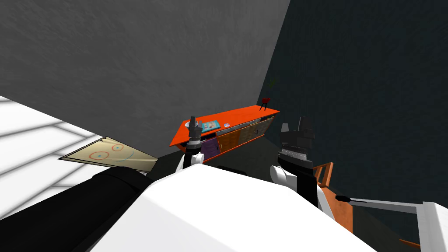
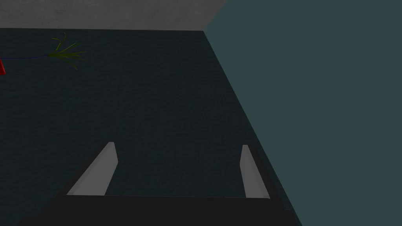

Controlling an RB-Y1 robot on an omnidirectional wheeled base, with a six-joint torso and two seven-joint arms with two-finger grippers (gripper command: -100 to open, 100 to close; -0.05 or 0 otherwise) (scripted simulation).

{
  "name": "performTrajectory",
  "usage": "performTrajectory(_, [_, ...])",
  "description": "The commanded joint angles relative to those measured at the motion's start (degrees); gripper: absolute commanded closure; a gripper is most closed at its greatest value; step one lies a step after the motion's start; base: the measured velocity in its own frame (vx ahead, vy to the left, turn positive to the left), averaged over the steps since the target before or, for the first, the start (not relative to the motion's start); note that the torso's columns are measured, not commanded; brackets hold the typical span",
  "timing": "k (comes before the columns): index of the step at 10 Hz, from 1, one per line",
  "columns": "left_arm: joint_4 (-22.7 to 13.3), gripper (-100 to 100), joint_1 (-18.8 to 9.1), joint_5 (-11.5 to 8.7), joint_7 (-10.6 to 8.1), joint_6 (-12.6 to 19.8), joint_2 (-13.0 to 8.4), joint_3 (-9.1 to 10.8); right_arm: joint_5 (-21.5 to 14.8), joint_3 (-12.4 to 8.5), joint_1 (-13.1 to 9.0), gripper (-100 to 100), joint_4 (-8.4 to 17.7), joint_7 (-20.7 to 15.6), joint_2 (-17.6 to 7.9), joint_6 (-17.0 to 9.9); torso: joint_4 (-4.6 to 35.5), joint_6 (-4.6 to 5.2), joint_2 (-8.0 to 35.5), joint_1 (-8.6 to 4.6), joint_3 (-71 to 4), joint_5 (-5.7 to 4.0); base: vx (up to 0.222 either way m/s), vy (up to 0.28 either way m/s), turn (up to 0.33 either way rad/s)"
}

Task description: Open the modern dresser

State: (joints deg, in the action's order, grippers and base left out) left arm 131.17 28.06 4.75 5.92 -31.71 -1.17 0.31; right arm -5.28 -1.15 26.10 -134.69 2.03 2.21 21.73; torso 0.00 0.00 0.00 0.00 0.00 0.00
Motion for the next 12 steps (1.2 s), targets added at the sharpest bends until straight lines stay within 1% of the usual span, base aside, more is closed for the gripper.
performTrajectory(1, [0.0, 0, 0.0, 0.0, 0.00, 0.0, 0.0, 0.00, 0.0, 0.0, 0.0, 0, 0.0, 0.0, 0.0, 0.0, 2.3, 0.00, 2.3, 0.00, -4.7, 0.00, 0.000, 0.000, 0.000])
performTrajectory(3, [0.0, 0, 0.0, 0.0, 0.00, 0.0, 0.0, 0.00, 0.0, 0.0, 0.0, 0, 0.0, 0.0, 0.0, 0.0, 10.1, 0.00, 10.0, 0.00, -20.1, 0.00, 0.000, 0.000, 0.000])
performTrajectory(9, [0.0, 0, 0.0, 0.0, 0.00, 0.0, 0.0, 0.00, 0.0, 0.0, 0.0, 0, 0.0, 0.0, 0.0, 0.0, 35.4, 0.00, 35.4, 0.00, -70.7, 0.00, 0.000, 0.000, 0.000])
performTrajectory(10, [-1.2, -100, -0.1, -0.2, -0.17, -0.8, -2.2, 0.18, 0.0, 0.0, 0.0, 0, 0.0, 0.0, 0.0, 0.0, 39.6, 0.00, 39.6, 0.00, -79.2, 0.00, 0.034, -0.023, 0.027])
performTrajectory(11, [-2.0, -100, -0.2, -0.4, -0.29, -1.4, -3.1, 0.29, 0.0, 0.0, 0.0, 0, 0.0, 0.0, 0.0, 0.0, 41.5, 0.00, 41.5, -0.05, -83.2, -0.01, 0.058, -0.040, 0.043])
performTrajectory(12, [-3.9, -100, -0.3, -0.7, -0.58, -2.7, -4.6, 0.58, 0.0, 0.0, 0.0, 0, 0.0, 0.0, 0.0, 0.0, 42.0, 0.00, 41.9, -0.08, -84.3, -0.02, 0.091, -0.064, 0.073])
